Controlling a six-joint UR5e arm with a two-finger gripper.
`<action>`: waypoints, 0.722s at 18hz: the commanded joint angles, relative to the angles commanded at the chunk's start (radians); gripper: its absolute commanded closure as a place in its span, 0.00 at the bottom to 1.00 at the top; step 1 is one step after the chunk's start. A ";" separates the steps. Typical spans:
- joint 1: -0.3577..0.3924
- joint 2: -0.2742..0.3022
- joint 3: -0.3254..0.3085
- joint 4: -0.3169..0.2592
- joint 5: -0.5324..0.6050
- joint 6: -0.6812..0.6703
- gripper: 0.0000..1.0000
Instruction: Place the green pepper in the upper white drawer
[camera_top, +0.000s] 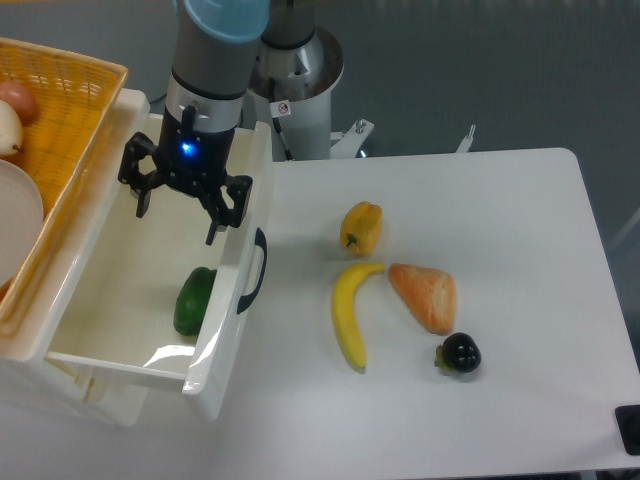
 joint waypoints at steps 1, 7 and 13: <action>0.005 0.000 0.006 0.002 0.002 0.003 0.00; 0.107 0.009 0.017 0.005 0.044 0.148 0.00; 0.208 0.002 0.018 0.002 0.178 0.374 0.00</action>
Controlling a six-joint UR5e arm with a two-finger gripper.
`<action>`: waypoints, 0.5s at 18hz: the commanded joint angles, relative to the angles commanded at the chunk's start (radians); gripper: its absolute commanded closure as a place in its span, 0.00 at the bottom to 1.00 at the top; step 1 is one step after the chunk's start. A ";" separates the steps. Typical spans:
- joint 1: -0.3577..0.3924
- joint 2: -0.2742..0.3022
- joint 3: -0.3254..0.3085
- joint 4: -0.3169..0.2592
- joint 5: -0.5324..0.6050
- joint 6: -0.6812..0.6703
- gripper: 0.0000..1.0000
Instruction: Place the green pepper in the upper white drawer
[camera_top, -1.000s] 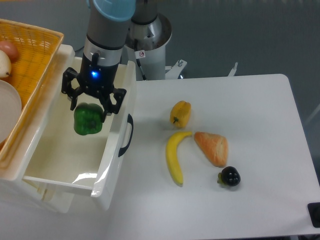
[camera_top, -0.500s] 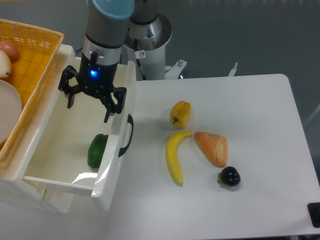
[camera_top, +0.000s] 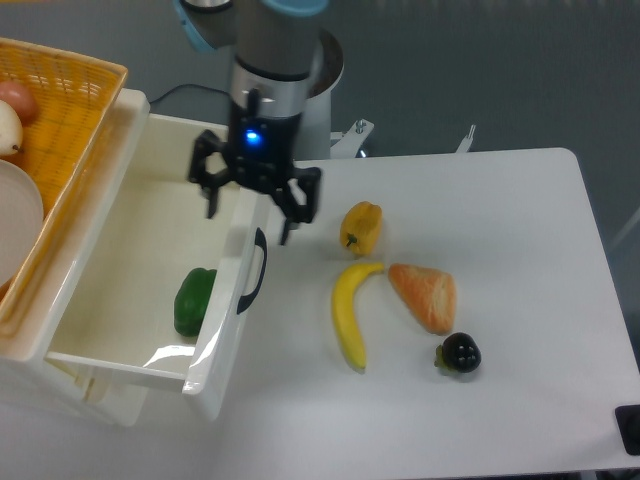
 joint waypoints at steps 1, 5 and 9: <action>0.017 -0.003 -0.002 0.000 0.031 0.032 0.00; 0.038 -0.057 -0.009 -0.005 0.155 0.124 0.00; 0.037 -0.107 -0.012 -0.002 0.230 0.165 0.00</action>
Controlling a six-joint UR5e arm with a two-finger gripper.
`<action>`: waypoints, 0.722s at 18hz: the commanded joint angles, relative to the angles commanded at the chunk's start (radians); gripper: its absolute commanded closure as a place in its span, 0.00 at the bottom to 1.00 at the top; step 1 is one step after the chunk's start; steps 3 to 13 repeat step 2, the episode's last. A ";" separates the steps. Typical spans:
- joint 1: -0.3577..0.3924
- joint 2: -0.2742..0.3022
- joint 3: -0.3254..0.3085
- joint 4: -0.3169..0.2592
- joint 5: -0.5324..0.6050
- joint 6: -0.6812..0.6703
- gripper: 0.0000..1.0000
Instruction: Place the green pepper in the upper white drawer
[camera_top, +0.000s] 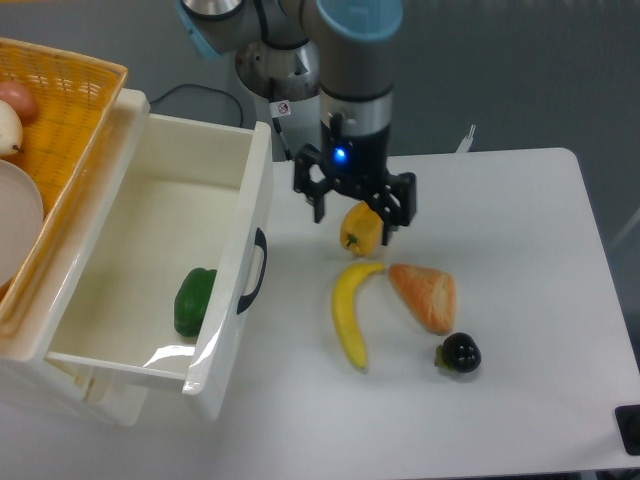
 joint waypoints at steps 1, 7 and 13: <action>0.000 -0.009 0.000 -0.002 0.011 0.000 0.00; 0.000 -0.015 -0.006 -0.002 0.024 0.000 0.00; 0.000 -0.015 -0.006 -0.002 0.024 0.000 0.00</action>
